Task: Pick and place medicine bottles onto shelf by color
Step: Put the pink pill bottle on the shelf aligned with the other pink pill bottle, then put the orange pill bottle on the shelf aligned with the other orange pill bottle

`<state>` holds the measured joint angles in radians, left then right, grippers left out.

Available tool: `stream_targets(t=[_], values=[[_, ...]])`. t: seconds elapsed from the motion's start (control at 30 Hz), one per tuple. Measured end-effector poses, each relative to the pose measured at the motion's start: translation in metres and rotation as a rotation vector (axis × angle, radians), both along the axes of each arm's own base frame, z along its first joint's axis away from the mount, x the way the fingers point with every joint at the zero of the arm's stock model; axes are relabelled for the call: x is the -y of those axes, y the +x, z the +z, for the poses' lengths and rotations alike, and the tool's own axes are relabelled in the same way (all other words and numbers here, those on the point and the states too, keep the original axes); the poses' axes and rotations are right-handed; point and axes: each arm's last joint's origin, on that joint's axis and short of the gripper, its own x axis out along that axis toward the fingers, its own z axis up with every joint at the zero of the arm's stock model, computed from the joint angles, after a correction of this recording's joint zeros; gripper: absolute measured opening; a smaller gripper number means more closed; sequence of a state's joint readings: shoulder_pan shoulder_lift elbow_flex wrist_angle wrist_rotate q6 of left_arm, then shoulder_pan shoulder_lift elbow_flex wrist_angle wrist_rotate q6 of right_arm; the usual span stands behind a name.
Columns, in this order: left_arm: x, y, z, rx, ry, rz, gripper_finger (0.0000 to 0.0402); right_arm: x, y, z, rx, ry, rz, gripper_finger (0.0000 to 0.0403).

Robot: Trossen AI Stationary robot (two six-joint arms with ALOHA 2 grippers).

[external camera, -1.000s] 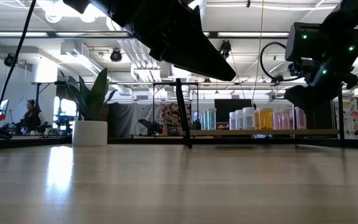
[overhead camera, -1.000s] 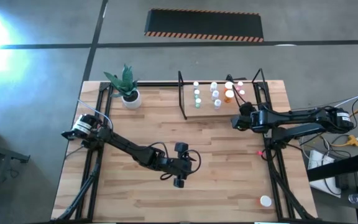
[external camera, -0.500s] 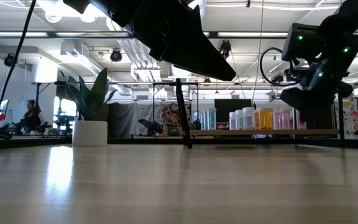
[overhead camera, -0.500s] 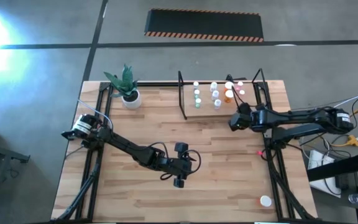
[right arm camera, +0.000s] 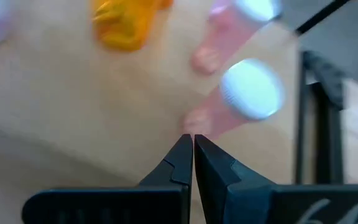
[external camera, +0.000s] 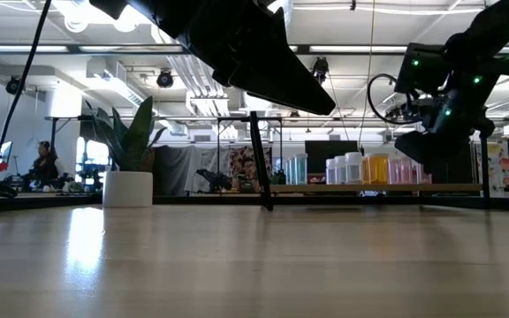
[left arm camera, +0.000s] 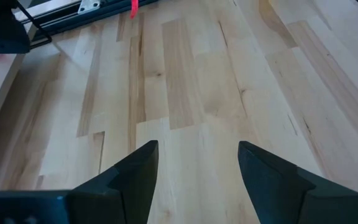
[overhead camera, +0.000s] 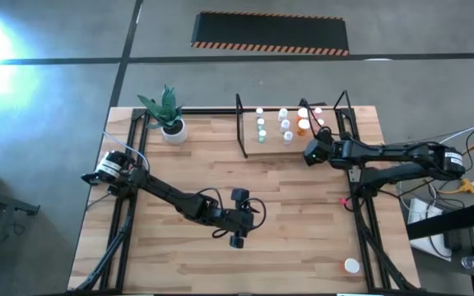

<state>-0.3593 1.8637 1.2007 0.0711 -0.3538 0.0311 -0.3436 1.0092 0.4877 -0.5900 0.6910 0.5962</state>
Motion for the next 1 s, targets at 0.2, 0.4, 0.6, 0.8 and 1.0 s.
stream_targets(t=[0.2, 0.4, 0.6, 0.8, 1.0], values=[[0.000, 0.000, -0.001, -0.002, 0.000, -0.001, 0.0205, -0.026, 0.010, 0.010, 0.106, 0.291, 0.174, 0.0009], [0.001, -0.003, -0.005, -0.014, 0.003, -0.002, 0.0205, -0.084, 0.016, 0.027, 0.075, 0.466, 0.369, 0.0009], [0.001, -0.004, -0.007, -0.020, -0.009, 0.005, 0.0205, -0.156, 0.009, 0.057, 0.138, 0.558, 0.625, 0.0009], [0.001, -0.004, -0.007, -0.016, -0.013, 0.007, 0.0205, -0.206, -0.010, 0.091, 0.230, 0.724, 0.716, 0.0013], [0.001, -0.004, -0.007, -0.016, -0.014, 0.008, 0.0205, -0.244, -0.028, 0.096, 0.171, 0.858, 0.724, 0.0061]])
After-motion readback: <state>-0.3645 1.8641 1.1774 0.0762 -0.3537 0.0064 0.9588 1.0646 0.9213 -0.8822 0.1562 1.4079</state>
